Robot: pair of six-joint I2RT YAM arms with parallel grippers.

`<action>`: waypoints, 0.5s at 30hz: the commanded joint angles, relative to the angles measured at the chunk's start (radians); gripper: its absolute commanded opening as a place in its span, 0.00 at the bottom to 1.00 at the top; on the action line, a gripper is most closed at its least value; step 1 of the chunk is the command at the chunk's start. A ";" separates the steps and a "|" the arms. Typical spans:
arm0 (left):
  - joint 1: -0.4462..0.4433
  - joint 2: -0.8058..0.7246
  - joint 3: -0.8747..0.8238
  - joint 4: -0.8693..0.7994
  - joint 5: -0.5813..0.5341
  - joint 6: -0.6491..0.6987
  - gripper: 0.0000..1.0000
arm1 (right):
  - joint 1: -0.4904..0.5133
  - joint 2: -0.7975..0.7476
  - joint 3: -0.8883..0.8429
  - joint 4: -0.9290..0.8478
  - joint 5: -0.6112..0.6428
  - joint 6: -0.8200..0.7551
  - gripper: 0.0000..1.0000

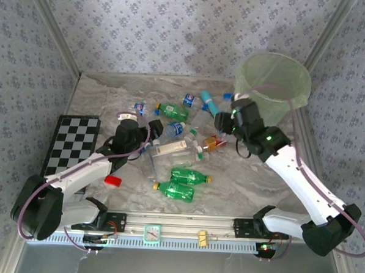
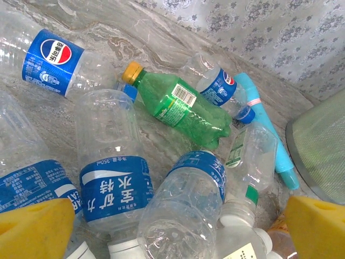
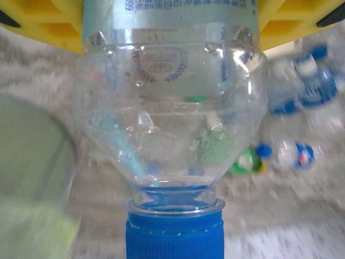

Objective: Put the plastic bottles in the bin

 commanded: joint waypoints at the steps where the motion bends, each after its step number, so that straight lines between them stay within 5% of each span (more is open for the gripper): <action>1: 0.011 -0.035 -0.015 -0.043 -0.016 0.034 1.00 | -0.128 0.044 0.147 0.018 -0.131 -0.103 0.53; 7: 0.033 -0.103 -0.059 -0.065 -0.060 0.032 1.00 | -0.343 0.192 0.407 0.047 -0.184 -0.160 0.53; 15: 0.063 -0.147 -0.056 -0.085 -0.103 0.058 1.00 | -0.491 0.449 0.644 -0.067 -0.070 -0.213 0.53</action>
